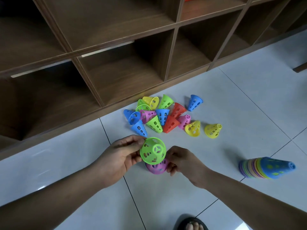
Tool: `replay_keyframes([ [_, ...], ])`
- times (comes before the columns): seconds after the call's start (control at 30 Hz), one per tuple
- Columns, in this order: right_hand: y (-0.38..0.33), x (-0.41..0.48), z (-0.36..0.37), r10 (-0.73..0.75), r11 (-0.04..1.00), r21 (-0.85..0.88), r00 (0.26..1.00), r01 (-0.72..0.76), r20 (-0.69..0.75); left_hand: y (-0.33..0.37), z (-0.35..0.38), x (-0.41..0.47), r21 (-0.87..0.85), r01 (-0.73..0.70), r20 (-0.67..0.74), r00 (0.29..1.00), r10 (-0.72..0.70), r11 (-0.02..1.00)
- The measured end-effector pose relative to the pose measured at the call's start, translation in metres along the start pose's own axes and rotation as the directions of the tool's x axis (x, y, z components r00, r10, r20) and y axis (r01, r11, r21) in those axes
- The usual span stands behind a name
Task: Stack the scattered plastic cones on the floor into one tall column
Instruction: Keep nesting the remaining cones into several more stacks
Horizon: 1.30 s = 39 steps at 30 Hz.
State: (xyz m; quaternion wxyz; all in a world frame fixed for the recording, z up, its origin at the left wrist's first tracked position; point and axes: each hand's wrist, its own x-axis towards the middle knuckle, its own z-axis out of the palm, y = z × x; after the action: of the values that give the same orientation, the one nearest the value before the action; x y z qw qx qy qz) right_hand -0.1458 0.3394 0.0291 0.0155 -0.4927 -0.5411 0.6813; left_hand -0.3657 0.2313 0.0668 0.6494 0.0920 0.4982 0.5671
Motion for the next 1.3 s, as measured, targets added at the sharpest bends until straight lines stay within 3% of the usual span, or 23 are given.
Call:
replay_keyframes([
  [0.13, 0.003, 0.012, 0.002, 0.039, 0.987, -0.153, 0.999, -0.043, -0.03, -0.005, 0.001, -0.001, -0.002, 0.009, 0.004, 1.0, -0.009, 1.0],
  [0.37, -0.001, 0.023, -0.017, -0.055, 0.951, -0.308, 0.995, 0.026, -0.084, -0.027, -0.008, 0.006, 0.434, -0.046, -0.049, 0.996, 0.074, 0.9],
  [0.47, 0.0, 0.033, -0.054, -0.308, 0.764, -0.634, 0.932, 0.121, -0.193, -0.028, -0.021, 0.018, 0.5, -0.019, -0.068, 0.996, 0.061, 0.866],
  [0.53, -0.001, 0.041, -0.086, -0.422, 0.625, -0.776, 0.871, 0.079, -0.251, -0.028, -0.029, 0.026, 0.539, 0.015, -0.082, 0.996, 0.035, 0.842],
  [0.73, 0.003, 0.06, -0.164, -0.432, 0.403, -0.892, 0.817, -0.205, -0.382, -0.019, -0.046, 0.05, 0.672, 0.005, -0.11, 0.99, 0.093, 0.741],
  [0.87, 0.014, 0.068, -0.186, -0.359, 0.294, -0.903, 0.84, -0.312, -0.407, -0.009, -0.057, 0.072, 0.783, -0.053, -0.104, 0.971, 0.215, 0.619],
  [1.03, 0.027, 0.074, -0.192, -0.282, 0.346, -0.889, 0.871, -0.299, -0.402, 0.003, -0.067, 0.095, 0.896, -0.125, -0.017, 0.949, 0.314, 0.426],
  [1.2, 0.03, 0.063, -0.177, -0.296, 0.433, -0.876, 0.885, -0.212, -0.36, 0.001, -0.084, 0.111, 0.985, -0.159, 0.132, 0.95, 0.284, 0.073],
  [1.3, 0.018, 0.042, -0.161, -0.318, 0.536, -0.832, 0.878, -0.144, -0.357, 0.0, -0.09, 0.114, 0.985, -0.155, 0.135, 0.967, 0.216, 0.076],
])
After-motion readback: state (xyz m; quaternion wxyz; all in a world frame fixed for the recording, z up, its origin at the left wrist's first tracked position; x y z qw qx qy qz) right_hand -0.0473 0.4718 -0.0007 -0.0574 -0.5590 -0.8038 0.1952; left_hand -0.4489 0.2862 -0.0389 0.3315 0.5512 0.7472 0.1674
